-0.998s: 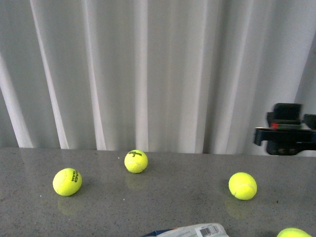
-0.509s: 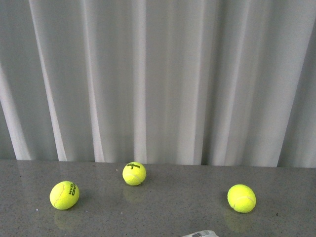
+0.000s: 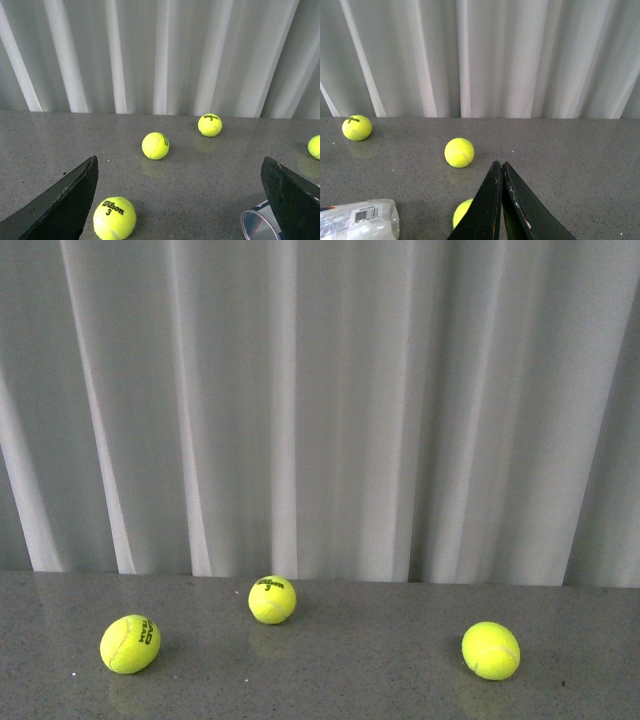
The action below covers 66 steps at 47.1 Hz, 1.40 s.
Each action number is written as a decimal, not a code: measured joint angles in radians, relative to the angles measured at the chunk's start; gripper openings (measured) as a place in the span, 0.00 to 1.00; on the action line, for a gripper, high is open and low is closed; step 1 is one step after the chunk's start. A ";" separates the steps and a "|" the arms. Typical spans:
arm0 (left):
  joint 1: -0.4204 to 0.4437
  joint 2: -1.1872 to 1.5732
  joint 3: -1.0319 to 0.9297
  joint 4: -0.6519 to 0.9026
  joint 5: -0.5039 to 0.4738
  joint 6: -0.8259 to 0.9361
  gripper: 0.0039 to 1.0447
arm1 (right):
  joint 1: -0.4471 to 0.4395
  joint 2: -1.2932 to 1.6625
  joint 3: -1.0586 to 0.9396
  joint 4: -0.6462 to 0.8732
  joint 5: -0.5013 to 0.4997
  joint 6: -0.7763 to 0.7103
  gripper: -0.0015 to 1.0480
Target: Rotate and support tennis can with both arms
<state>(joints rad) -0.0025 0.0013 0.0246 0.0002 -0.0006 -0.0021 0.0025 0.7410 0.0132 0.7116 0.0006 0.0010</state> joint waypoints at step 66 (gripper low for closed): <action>0.000 -0.001 0.000 0.000 0.000 0.000 0.94 | 0.000 -0.736 -0.008 -0.710 -0.002 0.000 0.03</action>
<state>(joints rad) -0.0025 0.0006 0.0246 0.0002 -0.0006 -0.0021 0.0025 0.0051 0.0048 0.0017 -0.0017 0.0006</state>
